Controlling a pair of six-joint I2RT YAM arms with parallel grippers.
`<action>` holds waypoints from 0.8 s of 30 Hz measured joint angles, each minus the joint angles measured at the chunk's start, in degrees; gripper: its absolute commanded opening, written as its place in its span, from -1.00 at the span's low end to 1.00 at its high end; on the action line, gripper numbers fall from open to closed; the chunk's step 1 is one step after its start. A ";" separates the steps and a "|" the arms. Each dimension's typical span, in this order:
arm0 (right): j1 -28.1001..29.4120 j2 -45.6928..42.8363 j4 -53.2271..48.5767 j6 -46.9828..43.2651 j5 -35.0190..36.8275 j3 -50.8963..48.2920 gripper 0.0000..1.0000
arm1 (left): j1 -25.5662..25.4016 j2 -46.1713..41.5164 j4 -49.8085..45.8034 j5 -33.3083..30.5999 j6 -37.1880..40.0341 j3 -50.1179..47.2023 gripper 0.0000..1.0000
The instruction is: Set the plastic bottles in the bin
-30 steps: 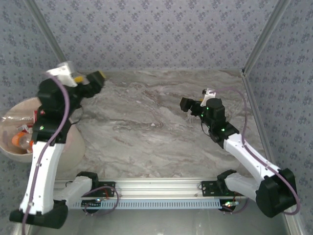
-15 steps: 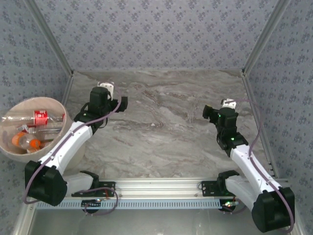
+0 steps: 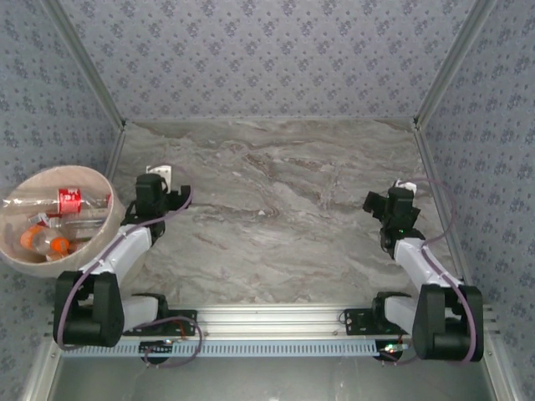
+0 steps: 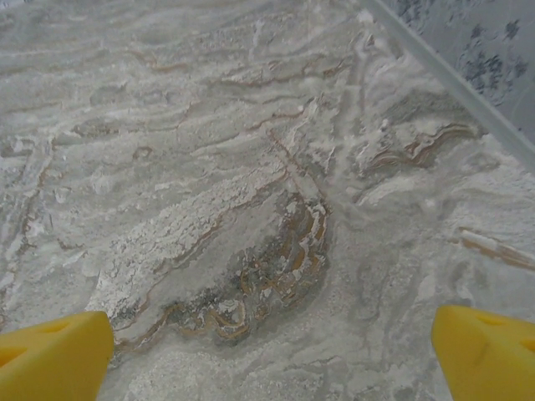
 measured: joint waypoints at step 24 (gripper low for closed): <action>-0.74 17.79 38.23 -10.54 -12.96 -7.45 1.00 | 3.93 18.38 36.15 -2.78 -2.95 -10.23 0.96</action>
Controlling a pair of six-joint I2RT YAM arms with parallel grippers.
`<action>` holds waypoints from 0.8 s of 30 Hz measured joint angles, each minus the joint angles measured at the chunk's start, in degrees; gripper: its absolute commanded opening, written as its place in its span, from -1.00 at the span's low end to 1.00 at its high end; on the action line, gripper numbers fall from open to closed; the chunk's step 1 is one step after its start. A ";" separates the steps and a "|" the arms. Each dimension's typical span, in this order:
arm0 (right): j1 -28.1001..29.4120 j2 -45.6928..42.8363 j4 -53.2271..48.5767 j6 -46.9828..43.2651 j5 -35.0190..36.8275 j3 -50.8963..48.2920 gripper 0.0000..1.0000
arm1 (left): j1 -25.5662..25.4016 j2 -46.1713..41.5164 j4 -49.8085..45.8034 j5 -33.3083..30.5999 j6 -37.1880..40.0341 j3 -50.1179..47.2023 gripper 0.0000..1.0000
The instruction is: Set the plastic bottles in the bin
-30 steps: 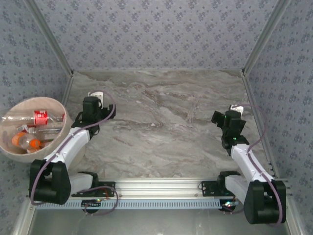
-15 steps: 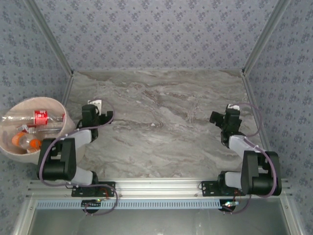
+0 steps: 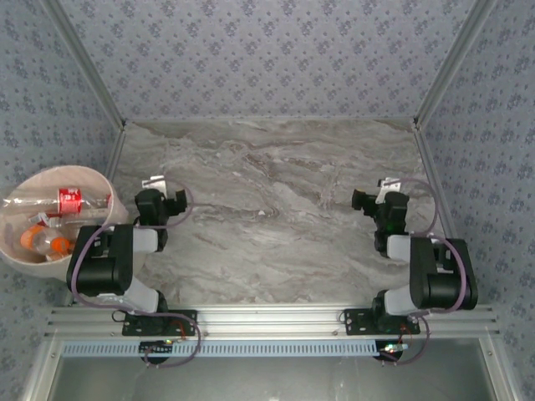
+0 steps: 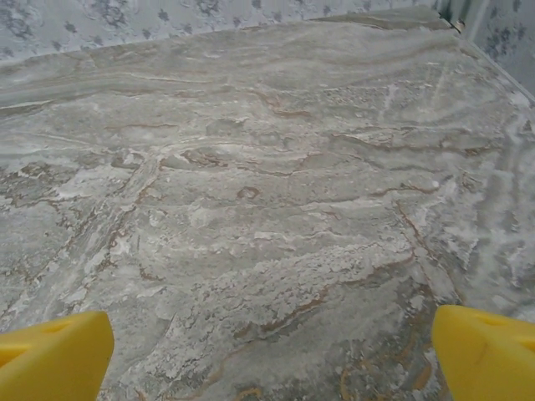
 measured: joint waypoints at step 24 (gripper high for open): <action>0.66 6.25 4.94 -2.03 -2.93 2.86 1.00 | -0.28 0.00 2.01 -3.93 -0.81 0.00 0.96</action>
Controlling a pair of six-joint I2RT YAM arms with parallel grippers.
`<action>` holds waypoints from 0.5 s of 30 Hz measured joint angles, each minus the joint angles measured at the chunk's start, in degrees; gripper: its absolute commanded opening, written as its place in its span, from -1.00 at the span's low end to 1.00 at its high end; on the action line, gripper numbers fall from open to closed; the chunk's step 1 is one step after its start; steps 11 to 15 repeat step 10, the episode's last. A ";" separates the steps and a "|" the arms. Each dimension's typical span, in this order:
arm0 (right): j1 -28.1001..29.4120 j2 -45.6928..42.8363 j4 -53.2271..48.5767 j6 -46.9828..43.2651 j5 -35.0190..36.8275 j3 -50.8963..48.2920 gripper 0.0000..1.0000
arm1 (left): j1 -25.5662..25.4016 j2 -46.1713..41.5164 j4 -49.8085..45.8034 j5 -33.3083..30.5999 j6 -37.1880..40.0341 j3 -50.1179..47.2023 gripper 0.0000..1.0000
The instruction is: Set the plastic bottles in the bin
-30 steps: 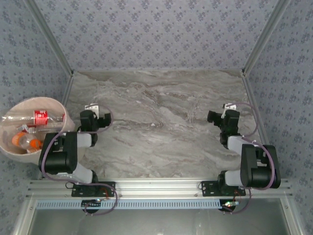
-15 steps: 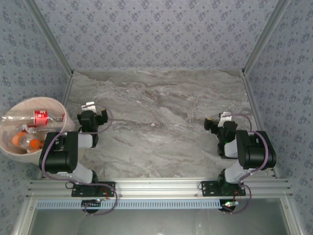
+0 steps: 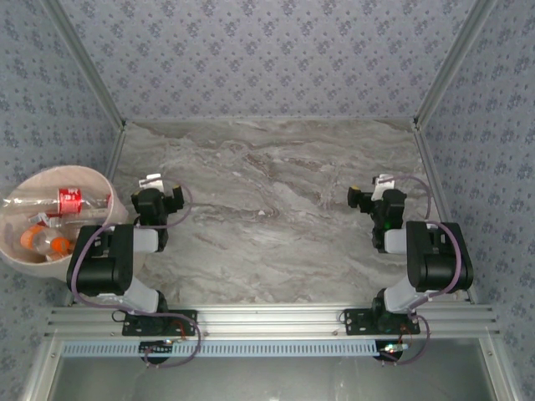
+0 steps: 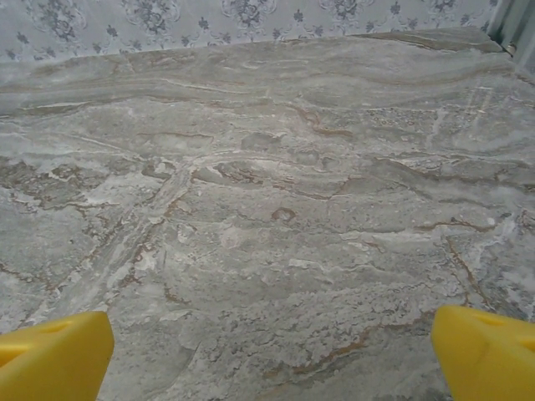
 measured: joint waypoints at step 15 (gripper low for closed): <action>0.26 0.00 -1.31 0.00 1.44 0.00 1.00 | 0.00 0.00 0.02 0.00 0.00 0.00 0.96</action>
